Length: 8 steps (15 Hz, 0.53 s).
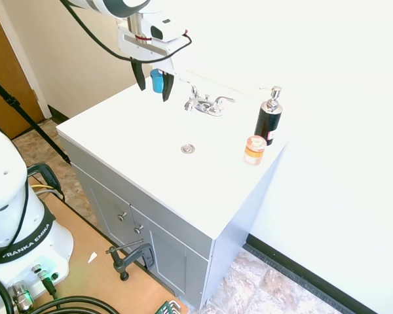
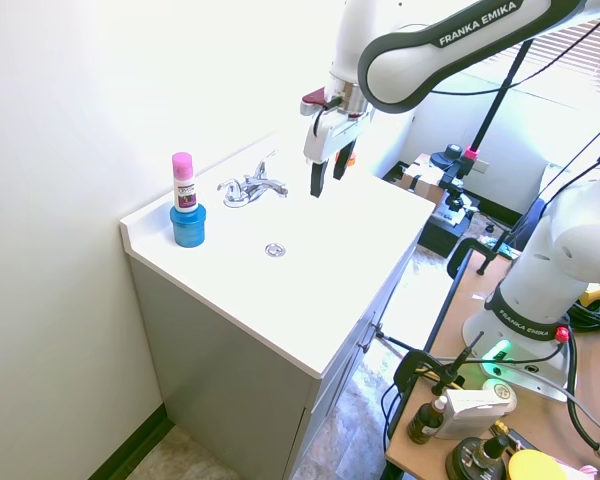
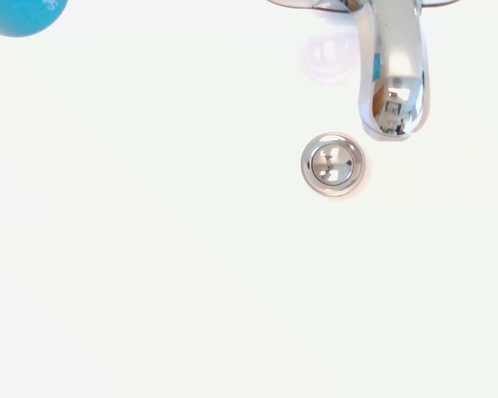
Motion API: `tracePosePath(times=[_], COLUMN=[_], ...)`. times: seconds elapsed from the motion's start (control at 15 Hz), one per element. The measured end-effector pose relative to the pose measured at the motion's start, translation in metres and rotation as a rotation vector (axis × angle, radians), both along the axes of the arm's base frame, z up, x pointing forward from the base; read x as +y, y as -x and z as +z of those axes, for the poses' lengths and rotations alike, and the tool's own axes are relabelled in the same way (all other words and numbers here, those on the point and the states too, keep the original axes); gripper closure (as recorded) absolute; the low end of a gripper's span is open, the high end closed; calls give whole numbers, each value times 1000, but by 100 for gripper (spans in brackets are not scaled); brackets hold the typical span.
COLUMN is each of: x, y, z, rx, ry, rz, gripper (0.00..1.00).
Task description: Turn on the cold water
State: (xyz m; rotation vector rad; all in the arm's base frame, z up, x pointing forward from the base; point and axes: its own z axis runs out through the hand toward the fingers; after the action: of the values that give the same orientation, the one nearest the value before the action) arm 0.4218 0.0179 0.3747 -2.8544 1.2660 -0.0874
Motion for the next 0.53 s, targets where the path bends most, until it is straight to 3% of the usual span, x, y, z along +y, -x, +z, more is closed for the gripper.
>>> tracePosePath(times=[0.13,0.53], x=[-1,-36], y=[-2,-55], z=[0,6], rx=[-10,-188], ry=[4,101], rz=[-3,-64], gripper=[0,0])
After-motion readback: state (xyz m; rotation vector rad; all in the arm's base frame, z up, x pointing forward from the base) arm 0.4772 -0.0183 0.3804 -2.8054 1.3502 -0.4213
